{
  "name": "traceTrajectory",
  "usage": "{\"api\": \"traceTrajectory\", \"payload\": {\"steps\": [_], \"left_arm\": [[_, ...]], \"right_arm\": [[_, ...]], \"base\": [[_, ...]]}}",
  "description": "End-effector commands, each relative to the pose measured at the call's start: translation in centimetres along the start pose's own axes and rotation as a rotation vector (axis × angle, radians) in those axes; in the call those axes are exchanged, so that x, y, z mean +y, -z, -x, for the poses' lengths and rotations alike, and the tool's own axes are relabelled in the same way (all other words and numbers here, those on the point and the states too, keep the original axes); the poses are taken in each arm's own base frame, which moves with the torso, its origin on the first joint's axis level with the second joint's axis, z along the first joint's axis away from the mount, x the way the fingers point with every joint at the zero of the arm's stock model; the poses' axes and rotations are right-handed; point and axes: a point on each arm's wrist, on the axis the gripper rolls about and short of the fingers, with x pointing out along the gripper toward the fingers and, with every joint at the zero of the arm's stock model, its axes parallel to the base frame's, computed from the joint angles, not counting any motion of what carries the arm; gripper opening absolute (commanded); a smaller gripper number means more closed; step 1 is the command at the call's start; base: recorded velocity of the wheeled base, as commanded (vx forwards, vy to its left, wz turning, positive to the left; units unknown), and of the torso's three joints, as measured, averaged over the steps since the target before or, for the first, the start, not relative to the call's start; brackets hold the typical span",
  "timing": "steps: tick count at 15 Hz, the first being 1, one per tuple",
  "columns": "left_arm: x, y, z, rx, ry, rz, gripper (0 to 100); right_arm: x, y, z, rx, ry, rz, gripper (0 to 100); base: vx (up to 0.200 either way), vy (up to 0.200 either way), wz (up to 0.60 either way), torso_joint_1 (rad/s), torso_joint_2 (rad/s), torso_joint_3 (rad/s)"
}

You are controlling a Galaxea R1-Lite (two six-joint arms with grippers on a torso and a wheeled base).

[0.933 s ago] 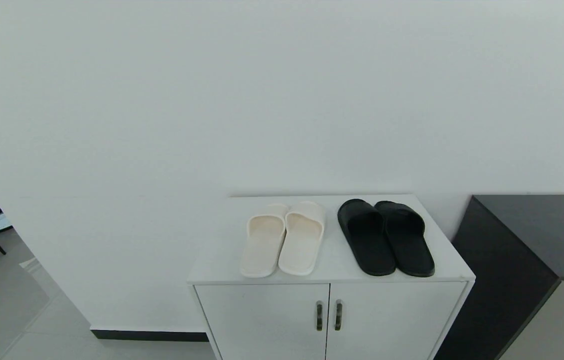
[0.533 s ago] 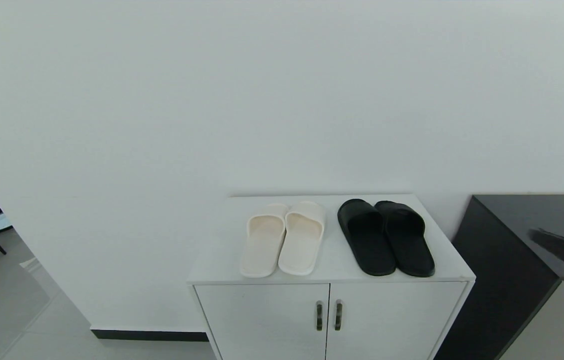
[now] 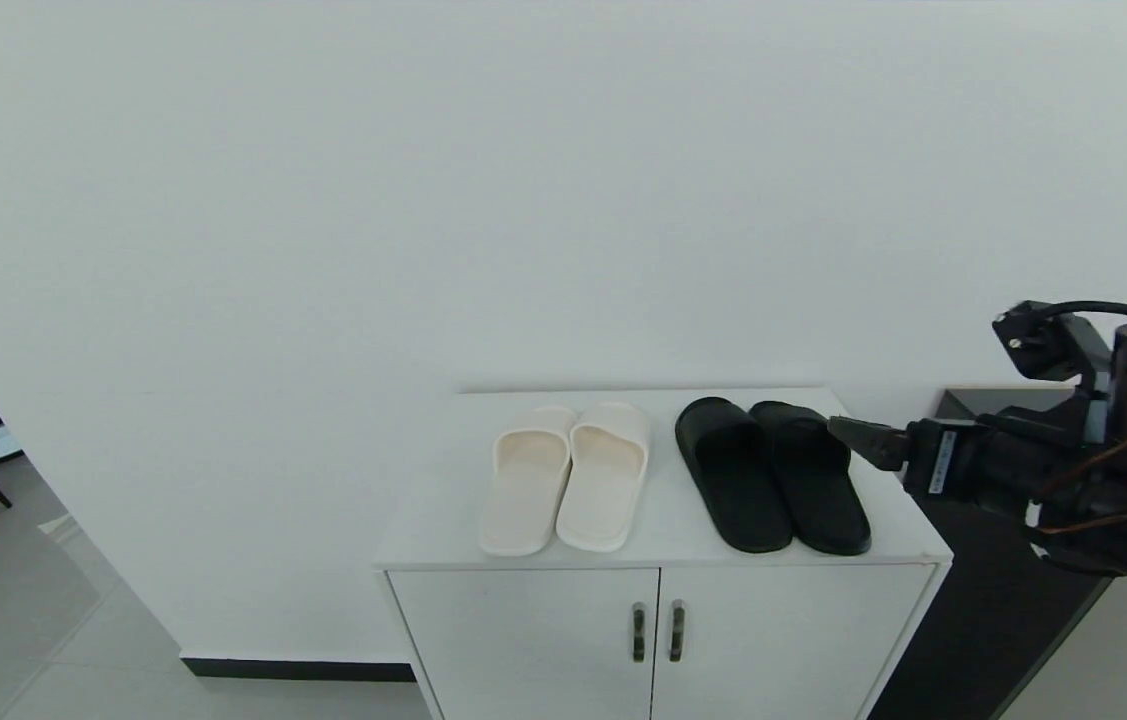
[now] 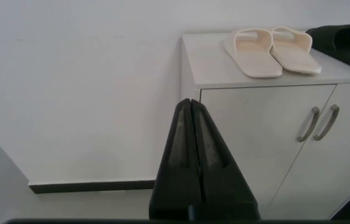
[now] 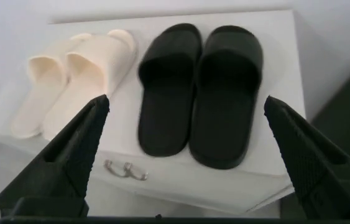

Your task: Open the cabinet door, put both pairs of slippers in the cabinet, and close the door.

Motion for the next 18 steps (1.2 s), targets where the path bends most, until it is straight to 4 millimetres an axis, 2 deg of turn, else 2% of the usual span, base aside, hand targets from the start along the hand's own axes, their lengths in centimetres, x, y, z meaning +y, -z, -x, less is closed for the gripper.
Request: {"api": "traceTrajectory", "payload": {"steps": [1, 4, 8, 15, 18], "left_arm": [[0.0, 0.0, 0.0, 0.001, -0.001, 0.000, 0], [0.0, 0.0, 0.0, 0.001, -0.001, 0.006, 0], [0.0, 0.0, 0.0, 0.001, 0.001, 0.003, 0], [0.0, 0.0, 0.0, 0.001, 0.001, 0.006, 0], [0.0, 0.0, 0.0, 0.001, 0.001, 0.008, 0]], "right_arm": [[0.6, 2.9, -5.3, 0.071, 0.057, 0.026, 100], [1.2, 4.4, -8.7, 0.044, 0.081, 0.042, 100], [1.9, 5.8, -11.9, 0.055, 0.143, 0.103, 100], [2.2, 7.2, -15.8, 0.060, 0.186, 0.126, 100], [2.1, 7.6, -16.5, 0.066, 0.190, 0.128, 100]], "base": [[0.000, 0.000, 0.00, 0.000, 0.00, 0.000], [0.000, 0.000, 0.00, 0.000, 0.00, 0.000], [0.000, 0.000, 0.00, 0.000, 0.00, 0.000], [0.000, 0.000, 0.00, 0.000, 0.00, 0.000], [0.000, 0.000, 0.00, 0.000, 0.00, 0.000]]}}
